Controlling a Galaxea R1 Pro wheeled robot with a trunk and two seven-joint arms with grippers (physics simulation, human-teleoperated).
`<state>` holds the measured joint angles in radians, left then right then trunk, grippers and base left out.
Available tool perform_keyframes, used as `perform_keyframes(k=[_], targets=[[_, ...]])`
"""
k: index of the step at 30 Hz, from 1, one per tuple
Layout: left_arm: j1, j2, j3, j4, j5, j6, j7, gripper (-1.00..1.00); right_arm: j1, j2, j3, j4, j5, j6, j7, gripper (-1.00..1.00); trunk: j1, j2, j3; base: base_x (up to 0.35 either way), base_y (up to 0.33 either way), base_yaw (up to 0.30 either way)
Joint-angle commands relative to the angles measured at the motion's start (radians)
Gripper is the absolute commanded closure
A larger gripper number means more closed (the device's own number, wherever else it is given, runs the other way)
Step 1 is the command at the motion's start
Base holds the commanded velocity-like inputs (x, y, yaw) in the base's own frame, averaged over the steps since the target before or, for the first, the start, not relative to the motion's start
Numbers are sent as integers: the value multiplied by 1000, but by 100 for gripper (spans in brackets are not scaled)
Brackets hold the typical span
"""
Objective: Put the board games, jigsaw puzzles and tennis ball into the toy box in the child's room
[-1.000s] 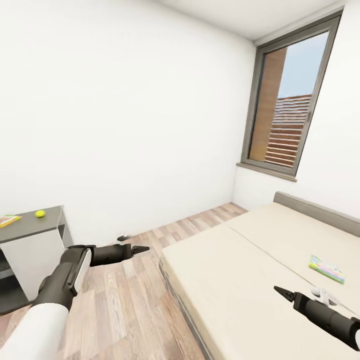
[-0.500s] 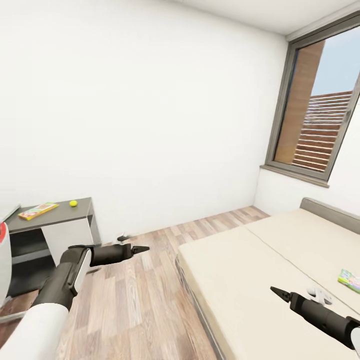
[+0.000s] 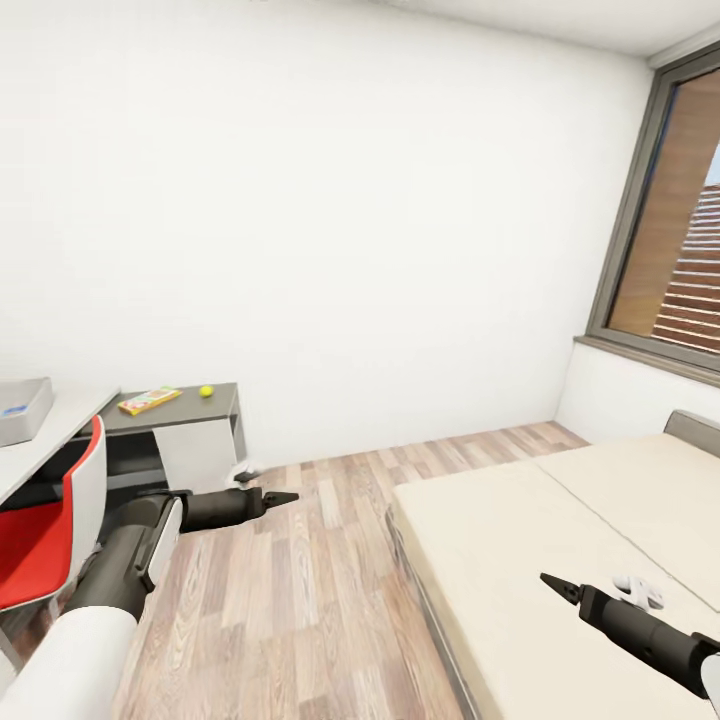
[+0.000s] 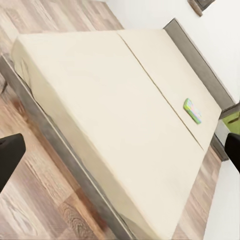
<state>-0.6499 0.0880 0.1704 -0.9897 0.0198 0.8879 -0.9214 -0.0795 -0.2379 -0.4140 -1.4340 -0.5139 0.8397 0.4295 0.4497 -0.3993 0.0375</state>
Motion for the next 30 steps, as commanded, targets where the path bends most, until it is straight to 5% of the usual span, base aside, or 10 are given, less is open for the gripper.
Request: perform_keyframes(k=[1, 30], targets=[[-1, 0, 1, 0, 2, 8, -2, -100, 0, 0, -2, 0, 2, 6, 5, -100, 0, -1, 0, -48, -1, 291], [-1, -1, 1, 0, 2, 8, -2, -100, -1, 0, 20, 1, 2, 6, -15, -100, 0, -1, 0, -113, 0, 289]])
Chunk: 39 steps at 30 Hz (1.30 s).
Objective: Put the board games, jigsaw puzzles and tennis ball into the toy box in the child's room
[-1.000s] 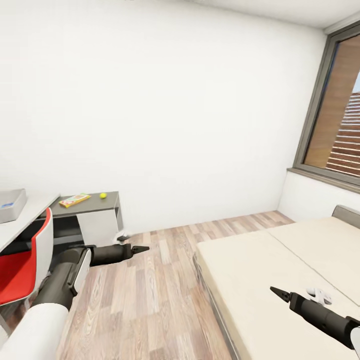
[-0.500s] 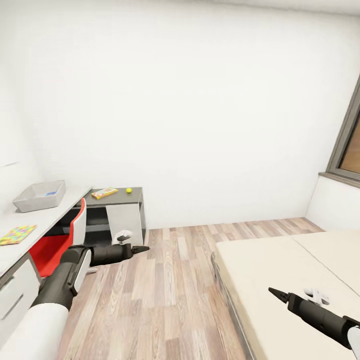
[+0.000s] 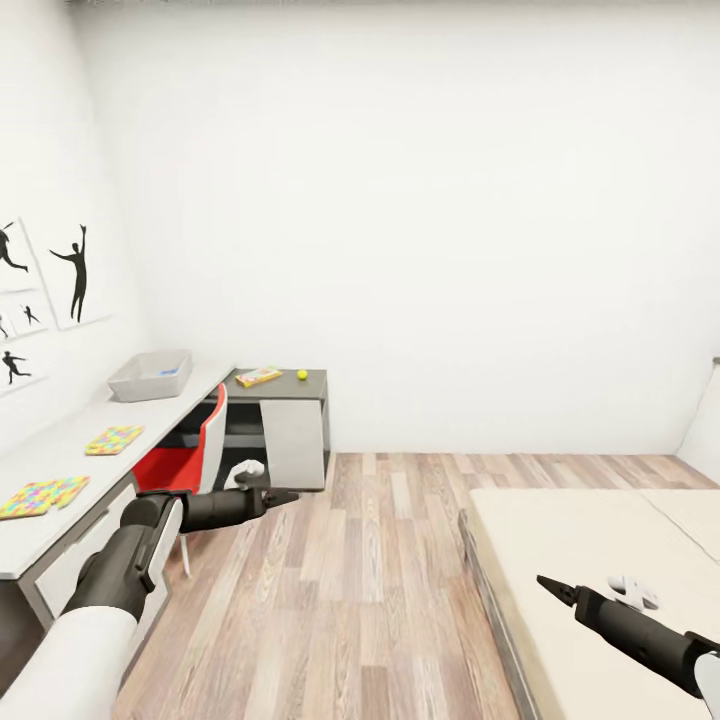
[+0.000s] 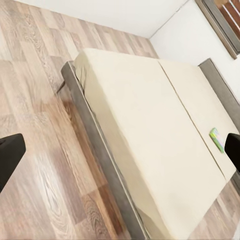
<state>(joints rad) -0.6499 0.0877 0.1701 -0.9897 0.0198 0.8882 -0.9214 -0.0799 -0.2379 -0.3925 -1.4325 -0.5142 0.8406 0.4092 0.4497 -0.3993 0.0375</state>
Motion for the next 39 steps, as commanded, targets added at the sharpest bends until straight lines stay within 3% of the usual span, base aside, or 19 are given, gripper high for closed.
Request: perform_keyframes(k=[1, 16, 39], targets=[[-1, 0, 1, 0, 2, 8, -2, -100, 0, 0, -2, 0, 2, 5, 5, -100, 0, -1, 0, -37, 0, 190], [-1, 0, 1, 0, 2, 8, -2, -100, 0, 0, -2, 0, 2, 6, 6, -100, 0, -1, 0, -20, 31, 42], [-1, 0, 1, 0, 2, 7, -2, -100, 0, 0, -2, 0, 2, 6, 6, -100, 0, -1, 5, -46, 20, -54]])
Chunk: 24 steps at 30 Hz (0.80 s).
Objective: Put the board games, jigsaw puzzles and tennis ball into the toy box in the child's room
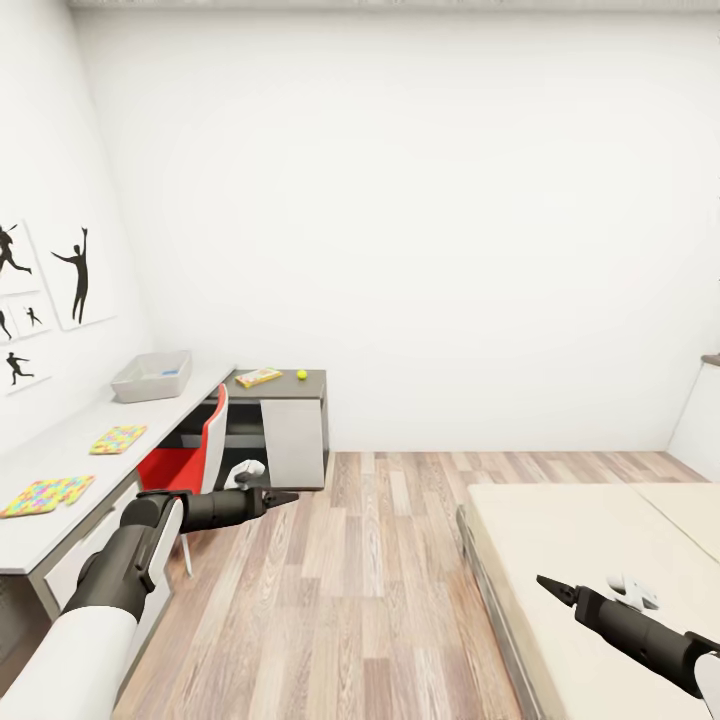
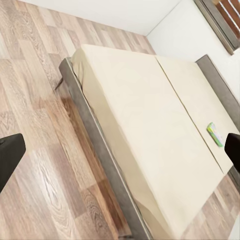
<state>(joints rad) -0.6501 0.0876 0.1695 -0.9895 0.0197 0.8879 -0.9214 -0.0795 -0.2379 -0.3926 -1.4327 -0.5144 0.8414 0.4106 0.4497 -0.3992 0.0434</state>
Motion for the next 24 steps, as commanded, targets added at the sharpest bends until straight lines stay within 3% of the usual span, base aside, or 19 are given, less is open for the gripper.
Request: perform_keyframes(k=[1, 24], targets=[[0, 0, 1, 0, 2, 7, -2, -100, -1, 0, -2, 0, 2, 5, 5, -100, 0, -1, 0, -50, 1, -3], [0, 0, 2, 0, 2, 8, -2, -100, 0, 0, -2, 0, 2, 5, 5, -100, 0, -1, 1, -32, 0, -13]])
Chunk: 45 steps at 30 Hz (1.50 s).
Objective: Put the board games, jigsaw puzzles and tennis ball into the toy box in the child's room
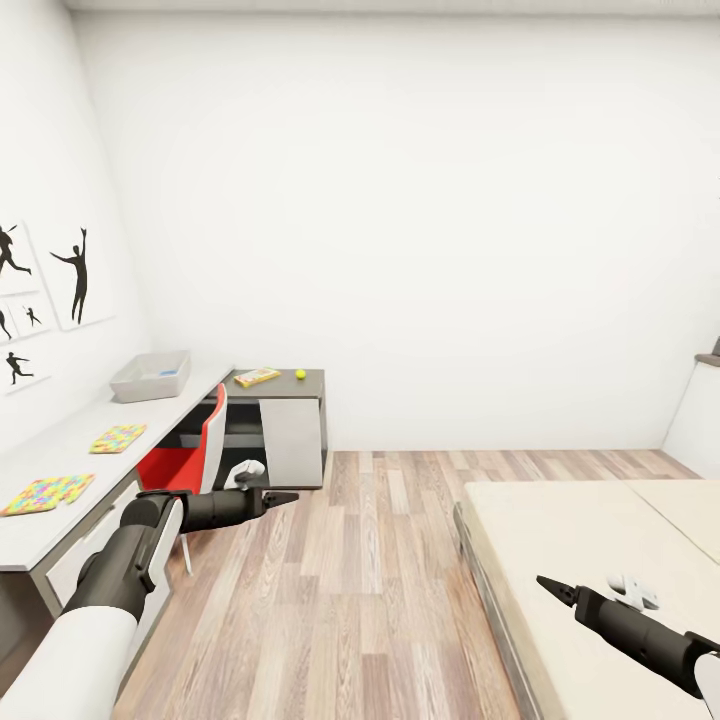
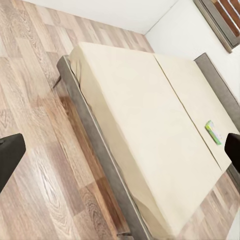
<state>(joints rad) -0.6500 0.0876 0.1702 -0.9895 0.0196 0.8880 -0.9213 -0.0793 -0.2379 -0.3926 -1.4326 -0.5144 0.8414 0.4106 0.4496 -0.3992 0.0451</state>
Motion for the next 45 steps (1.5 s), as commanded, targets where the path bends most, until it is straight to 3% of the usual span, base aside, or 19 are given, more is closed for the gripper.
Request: perform_keyframes(k=[1, 45], targets=[[0, 0, 1, 0, 2, 8, -2, -100, -1, 0, -2, 0, 2, 5, 5, -100, 0, -1, 0, -2, 0, -3], [0, 0, 1, 0, 2, 8, -2, -100, 0, 0, -2, -2, 2, 5, 5, -100, 0, -1, 0, -26, -35, 0]])
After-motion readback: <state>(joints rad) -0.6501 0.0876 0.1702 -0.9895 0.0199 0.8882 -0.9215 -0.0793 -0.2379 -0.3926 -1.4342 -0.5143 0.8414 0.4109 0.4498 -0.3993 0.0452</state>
